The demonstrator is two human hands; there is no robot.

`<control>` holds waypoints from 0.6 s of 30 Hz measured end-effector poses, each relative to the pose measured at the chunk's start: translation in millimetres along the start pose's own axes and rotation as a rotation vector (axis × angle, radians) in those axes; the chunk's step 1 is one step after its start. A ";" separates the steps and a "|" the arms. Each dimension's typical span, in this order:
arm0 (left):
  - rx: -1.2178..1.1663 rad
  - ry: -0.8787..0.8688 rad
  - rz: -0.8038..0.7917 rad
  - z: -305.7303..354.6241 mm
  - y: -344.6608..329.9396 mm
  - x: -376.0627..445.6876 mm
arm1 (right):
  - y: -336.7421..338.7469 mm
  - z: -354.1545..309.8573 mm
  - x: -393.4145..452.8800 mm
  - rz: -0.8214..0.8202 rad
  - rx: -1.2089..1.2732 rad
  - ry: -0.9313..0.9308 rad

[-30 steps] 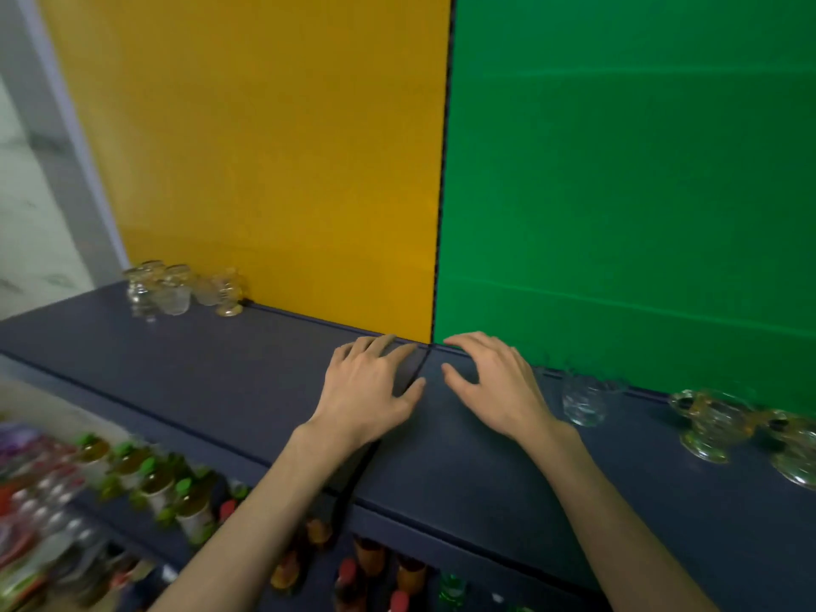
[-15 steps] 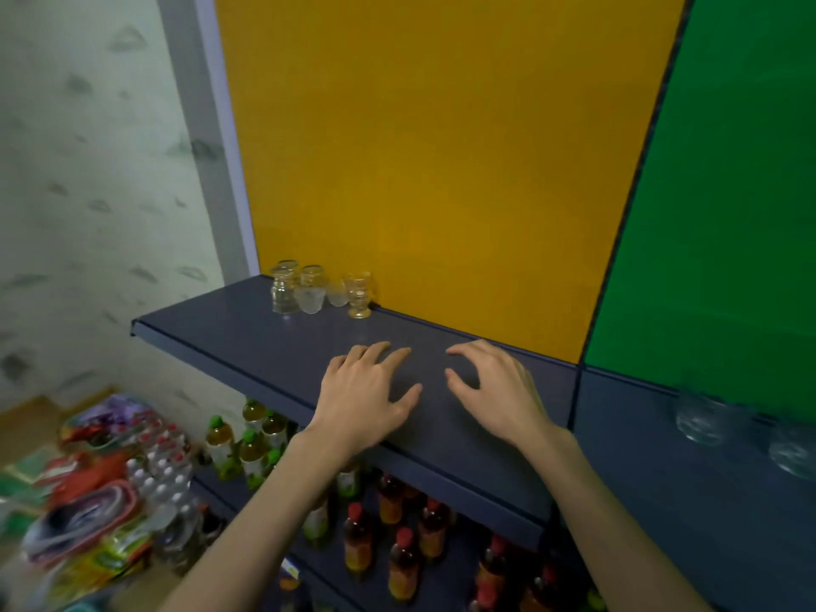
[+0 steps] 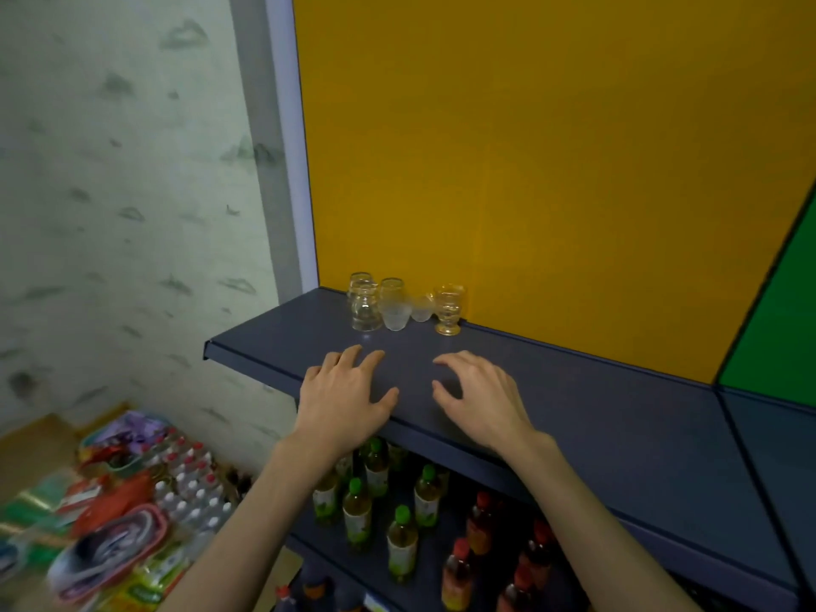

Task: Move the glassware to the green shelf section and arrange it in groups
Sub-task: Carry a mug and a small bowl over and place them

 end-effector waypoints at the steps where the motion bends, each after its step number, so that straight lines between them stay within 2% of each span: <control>1: -0.007 0.004 -0.007 -11.0 -3.7 6.4 | -7.1 -4.8 8.2 -0.003 0.003 -0.006; 8: -0.026 0.015 -0.018 -67.4 -27.1 66.1 | -47.9 -5.6 73.0 0.000 0.025 -0.068; 18: -0.007 -0.074 -0.036 -104.5 -39.4 189.0 | -89.2 26.5 163.1 -0.036 -0.069 -0.186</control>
Point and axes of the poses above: each hand's wrist, its own x-axis towards the middle knuckle, its own y-axis out of the back of the hand, z = x × y, the point moved 10 cm from there along x, towards the middle knuckle, and after that the axes turned 5 degrees about -z, right-handed, at the moved point
